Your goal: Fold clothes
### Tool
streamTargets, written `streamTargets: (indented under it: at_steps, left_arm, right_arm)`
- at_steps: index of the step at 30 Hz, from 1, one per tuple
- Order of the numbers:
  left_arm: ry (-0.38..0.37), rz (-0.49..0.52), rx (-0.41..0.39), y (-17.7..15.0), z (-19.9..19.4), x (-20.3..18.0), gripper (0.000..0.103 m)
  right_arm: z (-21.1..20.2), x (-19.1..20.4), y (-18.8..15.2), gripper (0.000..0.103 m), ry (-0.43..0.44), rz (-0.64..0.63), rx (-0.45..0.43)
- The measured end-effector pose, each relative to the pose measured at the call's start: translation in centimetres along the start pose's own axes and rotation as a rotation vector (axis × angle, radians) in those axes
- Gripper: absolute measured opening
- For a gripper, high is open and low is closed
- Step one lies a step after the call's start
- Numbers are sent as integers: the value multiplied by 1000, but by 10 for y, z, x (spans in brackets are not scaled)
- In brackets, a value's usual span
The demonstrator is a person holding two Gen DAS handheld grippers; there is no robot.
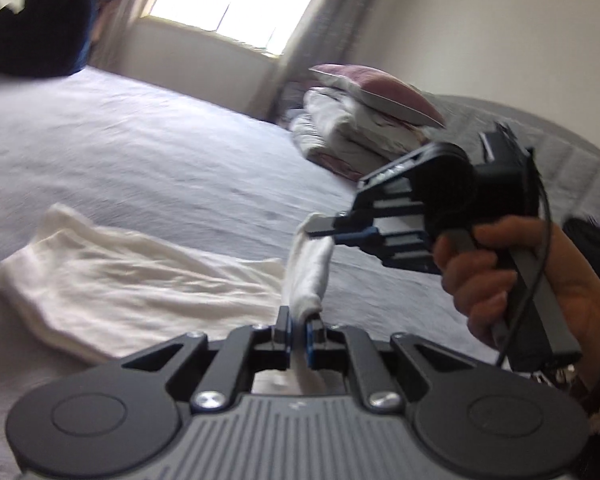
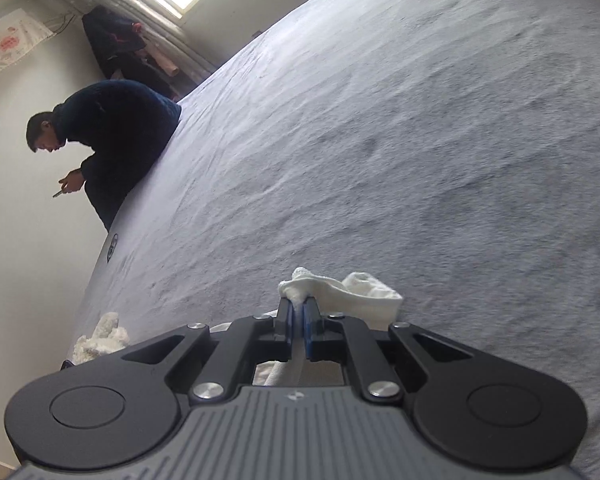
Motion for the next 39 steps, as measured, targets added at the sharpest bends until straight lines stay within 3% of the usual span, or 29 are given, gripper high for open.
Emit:
streamTargets:
  at_steps: [13,19,30,34,37,39]
  left_arm:
    - [184,-165,-54,15,-20,67,6]
    - [260,-182,-110,22,-33,88,7]
    - [365,-294,-121,28,-36,130,7]
    - [369,-326,-85,29,-38,138,10]
    - [359,-327,-83,37,-45,142,25]
    - [338,-304,-67,46,-46,145,43]
  right_arm:
    - [79,75,-2,7,57,-91,101]
    - [109,110,-5,7,66,-142,128]
    - [158,142,-18,7,83,-152,146]
    - [162,148,-18,11,167,-163,135]
    - [152,148,-11,15,237,-157,107]
    - [139,141,-3,24,235,-162,74]
Point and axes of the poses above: each gripper's, at about its wrist camera, not at the fingertips, and z roughly the way its jaws point, x to its left, y to its top, the point moved 4 cm from there along z, roughly the way its jaws point, and after that the axes turned 6 degrees about -z, right-handed, at the moved point
